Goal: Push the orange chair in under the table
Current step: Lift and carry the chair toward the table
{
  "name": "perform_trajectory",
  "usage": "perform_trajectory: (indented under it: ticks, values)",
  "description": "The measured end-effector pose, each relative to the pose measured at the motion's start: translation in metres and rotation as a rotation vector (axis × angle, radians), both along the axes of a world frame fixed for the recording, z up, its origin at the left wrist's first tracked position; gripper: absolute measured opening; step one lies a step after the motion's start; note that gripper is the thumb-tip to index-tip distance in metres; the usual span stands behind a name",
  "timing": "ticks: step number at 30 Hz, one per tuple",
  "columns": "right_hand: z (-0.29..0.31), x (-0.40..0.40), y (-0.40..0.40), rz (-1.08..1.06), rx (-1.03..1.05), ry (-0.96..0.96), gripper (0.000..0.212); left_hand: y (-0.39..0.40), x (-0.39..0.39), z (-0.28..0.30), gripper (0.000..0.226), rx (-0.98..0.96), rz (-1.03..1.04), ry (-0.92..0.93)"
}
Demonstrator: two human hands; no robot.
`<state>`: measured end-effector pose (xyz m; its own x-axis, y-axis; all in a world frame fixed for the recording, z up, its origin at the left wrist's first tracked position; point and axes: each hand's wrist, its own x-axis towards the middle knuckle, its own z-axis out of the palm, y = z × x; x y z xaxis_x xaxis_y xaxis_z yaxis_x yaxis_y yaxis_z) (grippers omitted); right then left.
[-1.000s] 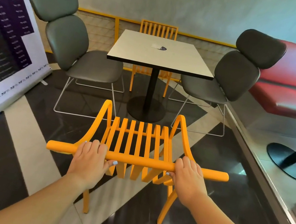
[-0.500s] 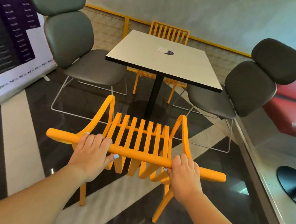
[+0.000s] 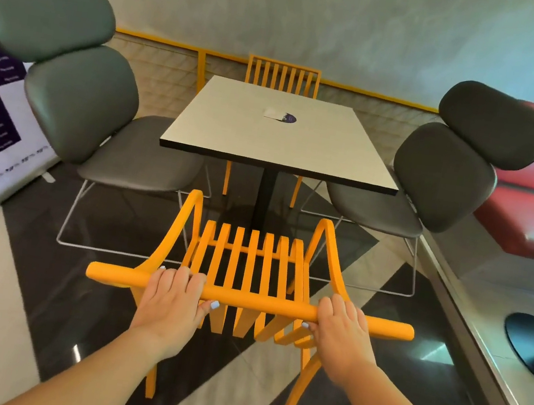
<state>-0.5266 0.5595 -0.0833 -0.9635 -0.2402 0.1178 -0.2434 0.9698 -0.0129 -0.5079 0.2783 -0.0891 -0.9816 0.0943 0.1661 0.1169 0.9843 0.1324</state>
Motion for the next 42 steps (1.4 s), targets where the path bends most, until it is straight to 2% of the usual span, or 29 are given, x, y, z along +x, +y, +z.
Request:
perform_trajectory:
  ticks: [12, 28, 42]
  values:
    - [-0.003, -0.100, 0.005, -0.031, -0.015, 0.004, 0.018, 0.008, -0.105, 0.000, 0.038, 0.017, -0.005, 0.011]
    - [0.003, -0.200, 0.015, 0.016, -0.024, -0.017, 0.015, 0.020, -0.187, 0.007, 0.035, 0.041, 0.025, 0.043]
    - [-0.005, -0.255, -0.037, -0.091, -0.045, 0.031, 0.021, -0.032, -0.267, 0.010, 0.034, 0.040, -0.049, -0.007]
